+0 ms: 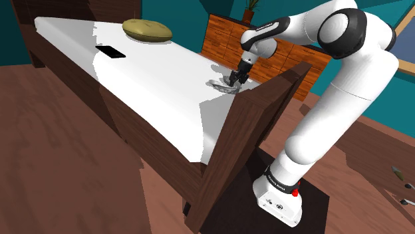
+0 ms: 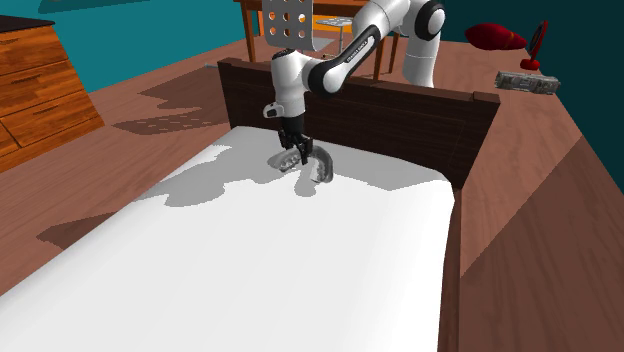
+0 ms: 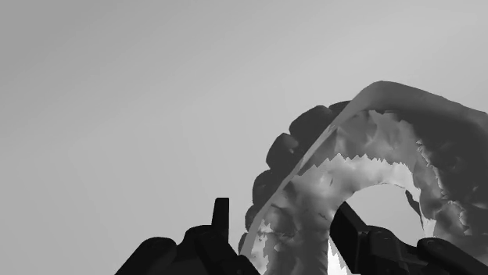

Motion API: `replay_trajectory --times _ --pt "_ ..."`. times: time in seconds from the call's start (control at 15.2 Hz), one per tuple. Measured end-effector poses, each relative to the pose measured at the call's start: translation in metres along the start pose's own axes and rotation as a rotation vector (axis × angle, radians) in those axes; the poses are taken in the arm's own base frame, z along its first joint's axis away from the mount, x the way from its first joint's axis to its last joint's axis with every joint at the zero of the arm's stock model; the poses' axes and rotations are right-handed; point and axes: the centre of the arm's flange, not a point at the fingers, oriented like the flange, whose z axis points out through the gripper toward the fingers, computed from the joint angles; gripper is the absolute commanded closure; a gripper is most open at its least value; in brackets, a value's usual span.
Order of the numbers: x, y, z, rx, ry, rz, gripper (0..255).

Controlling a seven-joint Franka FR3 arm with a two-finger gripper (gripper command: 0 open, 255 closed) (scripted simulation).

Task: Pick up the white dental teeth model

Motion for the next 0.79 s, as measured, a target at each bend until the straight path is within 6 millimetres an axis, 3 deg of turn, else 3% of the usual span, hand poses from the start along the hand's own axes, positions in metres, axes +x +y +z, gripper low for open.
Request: replay_trajectory --times 0.79 --pt "0.002 -0.009 -0.055 -0.001 -0.004 0.001 255"
